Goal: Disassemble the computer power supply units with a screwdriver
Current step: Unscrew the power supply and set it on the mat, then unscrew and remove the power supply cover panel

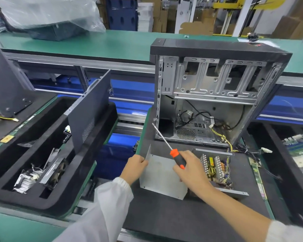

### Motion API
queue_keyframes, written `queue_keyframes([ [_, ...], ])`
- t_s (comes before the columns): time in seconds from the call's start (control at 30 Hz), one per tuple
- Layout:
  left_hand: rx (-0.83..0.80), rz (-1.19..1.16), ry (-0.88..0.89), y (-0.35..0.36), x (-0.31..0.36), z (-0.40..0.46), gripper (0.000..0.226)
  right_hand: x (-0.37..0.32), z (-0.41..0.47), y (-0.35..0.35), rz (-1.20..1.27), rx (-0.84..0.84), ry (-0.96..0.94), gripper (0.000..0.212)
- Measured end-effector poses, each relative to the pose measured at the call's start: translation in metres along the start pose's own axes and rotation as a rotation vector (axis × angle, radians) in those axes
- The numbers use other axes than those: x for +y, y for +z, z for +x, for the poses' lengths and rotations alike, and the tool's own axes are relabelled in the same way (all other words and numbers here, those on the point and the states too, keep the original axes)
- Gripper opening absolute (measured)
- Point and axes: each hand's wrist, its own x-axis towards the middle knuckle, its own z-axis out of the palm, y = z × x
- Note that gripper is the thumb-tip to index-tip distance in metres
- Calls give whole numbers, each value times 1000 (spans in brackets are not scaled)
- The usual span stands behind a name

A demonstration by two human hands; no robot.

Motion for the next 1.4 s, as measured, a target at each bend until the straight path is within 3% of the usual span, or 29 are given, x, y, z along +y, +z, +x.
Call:
queue_keyframes([
  [0.2, 151, -34, -9, -9, 9, 21, 47, 9, 1, -16, 12, -3, 31, 15],
  [0.43, 142, -13, -56, -6, 14, 46, 49, 21, -15, -19, -21, 1, 47, 8],
  [0.5, 231, 11, -50, -8, 16, 43, 36, 25, -20, -22, -36, 24, 61, 12],
  [0.57, 405, -117, -1, -9, 26, 31, 23, 28, -25, -27, 8, 40, 100, 5],
  [0.63, 484, -277, 85, -4, 44, 16, 24, 30, -30, -34, 78, 57, 135, 8],
  [0.7, 356, -414, 47, 10, 64, 6, 31, 32, -34, -40, 119, 76, 176, 8],
  [0.8, -47, -722, -209, 33, 78, -6, 34, 35, -43, -50, 135, 90, 235, 8],
  [0.87, -212, -783, -296, 47, 70, -13, 33, 38, -50, -56, 159, 96, 258, 7],
  [0.93, -244, -735, -287, 60, 54, -20, 35, 41, -58, -62, 146, 107, 250, 7],
  [1.07, 3, -510, -128, 75, 3, -37, 36, 48, -65, -64, 100, 109, 236, 5],
  [1.17, 93, -247, 111, 77, -37, -51, 40, 51, -64, -62, 84, 90, 212, 3],
  [1.3, 2, -2, 336, 83, -58, -70, 50, 53, -57, -60, 81, 77, 183, 1],
  [1.4, -116, 155, 413, 85, -59, -73, 64, 58, -53, -61, 45, 107, 153, 3],
])
